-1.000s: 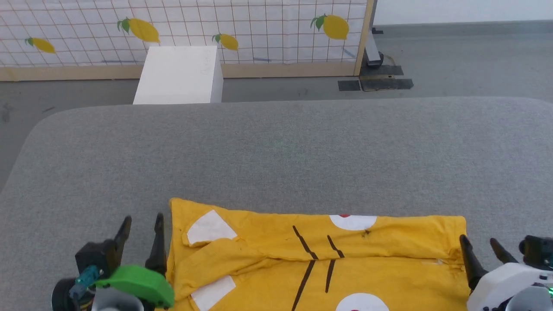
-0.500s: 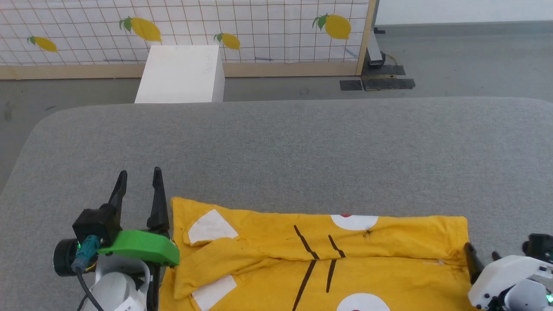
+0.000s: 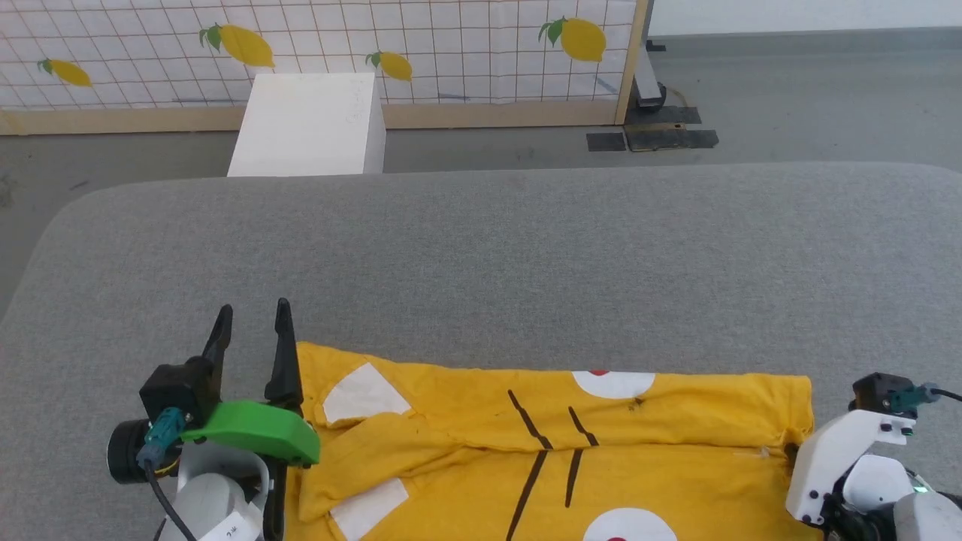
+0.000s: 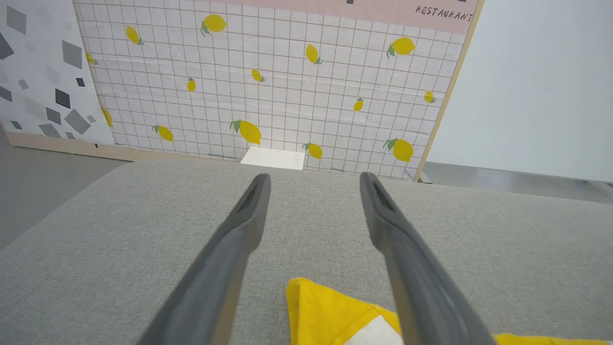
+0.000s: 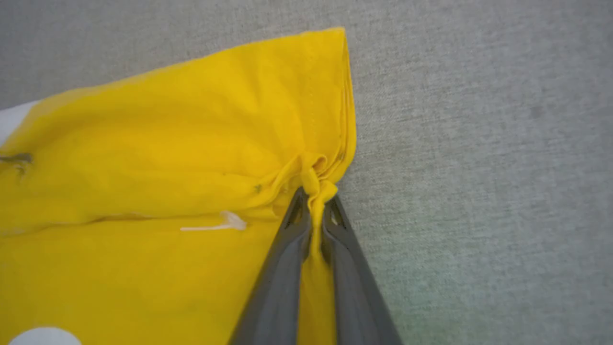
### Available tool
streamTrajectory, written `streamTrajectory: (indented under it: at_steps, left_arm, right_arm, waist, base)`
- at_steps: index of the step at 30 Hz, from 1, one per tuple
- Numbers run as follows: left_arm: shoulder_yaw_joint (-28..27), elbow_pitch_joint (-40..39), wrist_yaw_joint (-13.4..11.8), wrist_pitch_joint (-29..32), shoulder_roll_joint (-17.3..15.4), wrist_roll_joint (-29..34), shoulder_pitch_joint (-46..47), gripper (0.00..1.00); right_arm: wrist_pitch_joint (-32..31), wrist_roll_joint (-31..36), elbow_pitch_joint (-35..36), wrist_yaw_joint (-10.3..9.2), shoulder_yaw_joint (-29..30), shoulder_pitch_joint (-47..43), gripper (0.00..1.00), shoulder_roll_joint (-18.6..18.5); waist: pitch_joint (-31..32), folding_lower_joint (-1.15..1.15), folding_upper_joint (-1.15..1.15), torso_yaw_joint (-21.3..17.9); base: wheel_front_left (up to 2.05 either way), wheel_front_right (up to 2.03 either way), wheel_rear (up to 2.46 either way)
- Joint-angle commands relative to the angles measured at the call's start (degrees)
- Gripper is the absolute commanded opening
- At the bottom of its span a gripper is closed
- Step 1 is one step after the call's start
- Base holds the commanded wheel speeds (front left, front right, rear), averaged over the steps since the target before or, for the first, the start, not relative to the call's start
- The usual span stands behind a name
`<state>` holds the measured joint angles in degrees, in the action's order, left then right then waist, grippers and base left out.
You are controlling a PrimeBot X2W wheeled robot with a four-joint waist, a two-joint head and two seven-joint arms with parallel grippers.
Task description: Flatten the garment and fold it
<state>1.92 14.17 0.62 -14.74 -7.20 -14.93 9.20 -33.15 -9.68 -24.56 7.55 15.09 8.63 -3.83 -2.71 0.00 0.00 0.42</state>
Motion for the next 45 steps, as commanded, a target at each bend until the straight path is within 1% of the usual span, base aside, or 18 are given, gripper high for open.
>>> streamTrajectory:
  at_steps: [1,5,6,7,11,15,19,22,24,27,32,34,36,38,41,42,43,45]
  left_arm:
    - [-0.41,0.29,0.58,-0.26,0.32,1.01,0.65,1.0]
    - [-1.46,0.19,1.39,-0.26,0.87,1.65,0.94,1.0]
    - [-1.68,0.21,1.54,-0.26,1.04,1.86,0.9,1.0]
    - [-1.97,0.32,1.82,-0.26,1.34,2.24,0.82,1.0]
    - [-2.57,0.42,2.29,-0.26,1.9,2.8,0.61,1.0]
    - [-3.01,0.56,2.83,-0.26,2.32,3.27,0.52,1.0]
    - [-3.47,0.87,3.21,-0.26,2.63,3.7,0.26,1.0]
    - [-3.74,1.14,3.41,-0.26,2.81,3.99,-0.12,1.0]
    - [-3.75,1.4,3.61,-0.26,2.93,4.18,-0.41,1.0]
    - [-3.81,1.76,3.94,-0.26,3.01,4.45,-0.71,1.0]
    - [-3.9,1.89,4.34,-0.26,3.11,4.81,-0.66,1.0]
    - [-3.78,1.89,4.45,-0.26,3.18,4.98,-0.42,1.0]
    - [-3.45,1.98,4.6,-0.26,3.25,5.18,0.1,1.0]
    - [-3.25,2.1,4.76,-0.26,3.33,5.19,0.87,1.0]
    - [-2.99,2.23,4.96,-0.26,3.44,5.21,1.98,1.0]
    - [-2.84,2.27,5.03,-0.26,3.49,5.23,2.38,1.0]
    - [-2.49,2.36,5.21,-0.26,3.64,5.2,3.43,1.0]
    - [-2.19,2.38,5.33,-0.26,3.75,5.12,4.2,1.0]
  right_arm:
    - [-1.09,0.42,-0.19,-0.06,-0.48,-1.28,0.0,0.95]
    - [-0.51,4.49,3.41,-0.06,1.85,-1.85,0.0,0.92]
    - [-0.01,5.69,4.32,-0.06,3.17,-1.94,0.0,0.81]
    - [1.93,8.61,5.9,-0.06,6.22,-1.98,0.0,0.0]
    - [5.58,14.53,6.16,-0.06,12.8,-1.66,0.0,-1.53]
    - [8.75,19.07,5.04,-0.06,17.31,-0.99,0.0,-3.17]
    - [9.98,20.24,4.68,-0.06,18.55,-0.51,0.0,-3.51]
    - [9.07,19.35,6.0,-0.06,17.17,-0.92,0.0,-2.97]
    - [6.68,17.47,8.51,-0.06,14.28,-1.82,0.0,-2.42]
    - [0.54,12.84,16.26,-0.06,7.4,-4.52,0.0,-1.78]
    - [-12.04,4.56,35.93,-0.06,-5.25,-9.51,0.0,-1.08]
    - [-15.15,2.65,42.34,-0.06,-10.64,-10.14,0.0,-1.45]
    - [-16.55,2.0,46.62,-0.06,-16.06,-9.86,0.0,-2.2]
    - [-16.95,1.89,48.37,-0.06,-21.46,-8.65,0.0,-3.0]
    - [-15.7,1.93,47.19,-0.06,-28.61,-5.45,0.0,-2.88]
    - [-14.94,2.11,45.92,-0.06,-31.33,-3.93,0.0,-2.83]
    - [-12.64,1.66,41.05,-0.06,-37.0,-0.07,0.0,-1.74]
    - [-11.08,1.52,36.87,-0.06,-40.06,2.46,0.0,-1.08]
  waist:
    - [-0.05,0.0,0.0,0.12]
    - [-0.27,0.0,0.0,0.35]
    - [-0.3,0.0,0.0,0.44]
    - [-0.33,0.0,0.0,0.56]
    - [-0.34,0.0,0.0,0.77]
    - [-0.29,0.0,0.0,0.99]
    - [0.03,0.0,0.0,1.23]
    - [0.25,0.0,0.0,1.48]
    - [0.5,0.0,0.0,1.77]
    - [0.71,0.0,0.0,2.12]
    - [0.54,0.0,0.0,2.81]
    - [0.21,0.0,0.0,3.15]
    - [-0.3,0.0,0.0,3.65]
    - [-0.96,0.0,0.0,4.06]
    - [-1.98,0.0,0.0,4.71]
    - [-2.34,0.0,0.0,4.99]
    - [-3.49,0.0,0.0,5.97]
    - [-4.3,0.0,0.0,6.81]
  base:
    - [0.0,0.0,0.0]
    - [0.0,0.0,0.0]
    - [0.0,0.0,0.0]
    - [0.0,0.0,0.0]
    - [0.0,0.0,0.0]
    - [0.0,0.0,0.0]
    - [0.0,0.0,0.0]
    - [0.0,0.0,0.0]
    - [0.0,0.0,0.0]
    - [0.0,0.0,0.0]
    - [0.0,0.0,0.0]
    - [0.0,0.0,0.0]
    - [0.0,0.0,0.0]
    - [0.0,0.0,0.0]
    - [0.0,0.0,0.0]
    - [0.0,0.0,0.0]
    - [0.0,0.0,0.0]
    - [0.0,0.0,0.0]
